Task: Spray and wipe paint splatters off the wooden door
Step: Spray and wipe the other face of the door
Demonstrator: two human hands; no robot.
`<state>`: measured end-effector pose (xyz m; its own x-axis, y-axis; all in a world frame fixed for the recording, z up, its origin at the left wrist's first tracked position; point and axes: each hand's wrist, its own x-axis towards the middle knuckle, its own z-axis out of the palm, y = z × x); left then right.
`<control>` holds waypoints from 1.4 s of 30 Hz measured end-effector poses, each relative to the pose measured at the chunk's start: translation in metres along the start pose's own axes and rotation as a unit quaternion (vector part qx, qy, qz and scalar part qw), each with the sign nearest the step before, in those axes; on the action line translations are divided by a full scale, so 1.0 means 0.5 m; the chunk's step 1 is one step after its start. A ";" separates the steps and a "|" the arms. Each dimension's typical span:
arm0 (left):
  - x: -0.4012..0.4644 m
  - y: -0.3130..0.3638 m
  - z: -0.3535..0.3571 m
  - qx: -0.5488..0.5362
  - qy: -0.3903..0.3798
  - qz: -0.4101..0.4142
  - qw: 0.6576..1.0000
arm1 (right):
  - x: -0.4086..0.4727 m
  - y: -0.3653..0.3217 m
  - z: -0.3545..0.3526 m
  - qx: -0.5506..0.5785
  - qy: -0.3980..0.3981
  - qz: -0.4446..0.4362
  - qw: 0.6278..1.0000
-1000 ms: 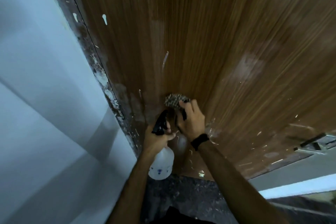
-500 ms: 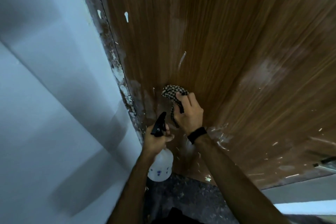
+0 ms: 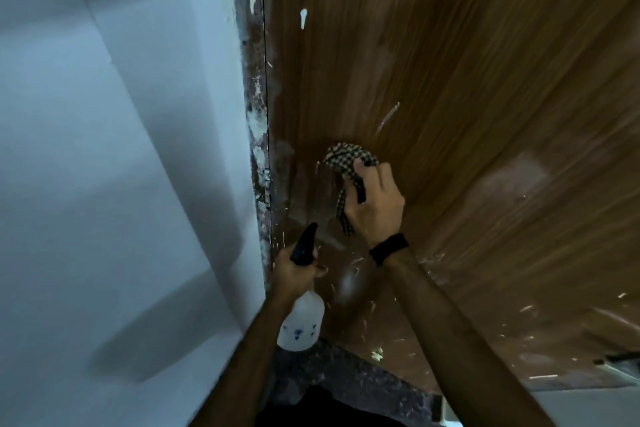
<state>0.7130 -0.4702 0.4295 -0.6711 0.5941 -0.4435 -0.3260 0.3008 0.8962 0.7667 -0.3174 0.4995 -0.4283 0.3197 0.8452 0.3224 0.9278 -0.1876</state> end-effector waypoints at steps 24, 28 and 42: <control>0.011 -0.029 -0.077 -0.011 0.001 0.002 1.000 | -0.194 0.035 0.081 -0.047 -0.272 -0.059 0.959; 0.019 -0.032 -0.083 -0.021 0.006 0.014 1.000 | -0.168 0.048 0.050 -0.036 -0.232 -0.046 0.971; 0.042 0.015 -0.077 -0.008 0.040 0.016 0.999 | -0.131 0.008 0.087 -0.030 -0.232 -0.069 0.970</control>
<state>0.6711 -0.4842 0.4273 -0.7325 0.5418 -0.4122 -0.3126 0.2703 0.9106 0.7593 -0.3262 0.4216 -0.8003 0.2580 0.5412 0.2775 0.9596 -0.0470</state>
